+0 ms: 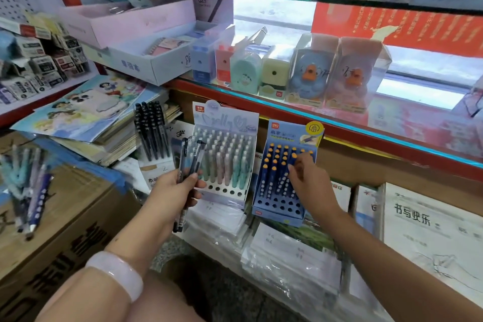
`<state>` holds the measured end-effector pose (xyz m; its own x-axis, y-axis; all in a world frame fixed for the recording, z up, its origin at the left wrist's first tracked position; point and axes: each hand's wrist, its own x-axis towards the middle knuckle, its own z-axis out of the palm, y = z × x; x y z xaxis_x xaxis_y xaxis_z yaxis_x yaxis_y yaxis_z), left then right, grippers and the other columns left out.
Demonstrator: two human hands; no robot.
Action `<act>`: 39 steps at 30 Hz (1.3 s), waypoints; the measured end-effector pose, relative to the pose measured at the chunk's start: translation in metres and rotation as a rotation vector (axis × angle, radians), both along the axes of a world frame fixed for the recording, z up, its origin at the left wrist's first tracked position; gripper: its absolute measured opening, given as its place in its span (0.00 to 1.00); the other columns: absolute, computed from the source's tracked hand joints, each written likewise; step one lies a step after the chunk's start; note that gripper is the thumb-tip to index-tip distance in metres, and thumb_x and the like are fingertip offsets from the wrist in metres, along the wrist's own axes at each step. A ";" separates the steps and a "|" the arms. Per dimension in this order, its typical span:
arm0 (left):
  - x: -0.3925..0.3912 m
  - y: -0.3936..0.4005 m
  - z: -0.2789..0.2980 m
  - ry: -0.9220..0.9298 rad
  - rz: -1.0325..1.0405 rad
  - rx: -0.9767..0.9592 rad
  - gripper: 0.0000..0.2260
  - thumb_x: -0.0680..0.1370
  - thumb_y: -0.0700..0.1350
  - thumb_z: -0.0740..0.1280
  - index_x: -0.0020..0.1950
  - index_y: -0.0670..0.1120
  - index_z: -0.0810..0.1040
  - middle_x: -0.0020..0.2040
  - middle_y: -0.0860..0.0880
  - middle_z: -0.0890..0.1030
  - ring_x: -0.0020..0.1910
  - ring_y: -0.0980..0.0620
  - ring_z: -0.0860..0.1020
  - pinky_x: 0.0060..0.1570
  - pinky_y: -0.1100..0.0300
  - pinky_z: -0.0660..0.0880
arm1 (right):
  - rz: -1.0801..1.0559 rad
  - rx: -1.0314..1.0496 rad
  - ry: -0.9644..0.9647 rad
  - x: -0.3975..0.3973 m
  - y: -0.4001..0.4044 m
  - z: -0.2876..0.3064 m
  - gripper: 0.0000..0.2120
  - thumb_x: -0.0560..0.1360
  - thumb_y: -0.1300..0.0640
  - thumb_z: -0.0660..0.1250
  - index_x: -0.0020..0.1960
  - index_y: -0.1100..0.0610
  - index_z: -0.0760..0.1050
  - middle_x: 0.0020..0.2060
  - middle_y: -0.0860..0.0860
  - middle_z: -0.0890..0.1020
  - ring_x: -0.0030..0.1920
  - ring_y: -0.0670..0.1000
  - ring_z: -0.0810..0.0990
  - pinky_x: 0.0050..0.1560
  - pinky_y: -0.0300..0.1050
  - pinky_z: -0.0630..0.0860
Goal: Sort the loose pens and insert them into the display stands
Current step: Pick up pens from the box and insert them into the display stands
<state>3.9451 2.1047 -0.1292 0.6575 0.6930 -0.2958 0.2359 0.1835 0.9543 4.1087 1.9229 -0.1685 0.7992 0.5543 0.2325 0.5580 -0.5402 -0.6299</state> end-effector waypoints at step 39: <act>-0.050 0.040 -0.001 -0.074 0.036 0.022 0.09 0.79 0.37 0.60 0.46 0.44 0.78 0.35 0.47 0.80 0.32 0.54 0.77 0.32 0.66 0.76 | 0.402 0.170 0.669 -0.090 0.164 0.067 0.04 0.77 0.60 0.64 0.44 0.59 0.75 0.34 0.52 0.80 0.34 0.46 0.79 0.38 0.34 0.78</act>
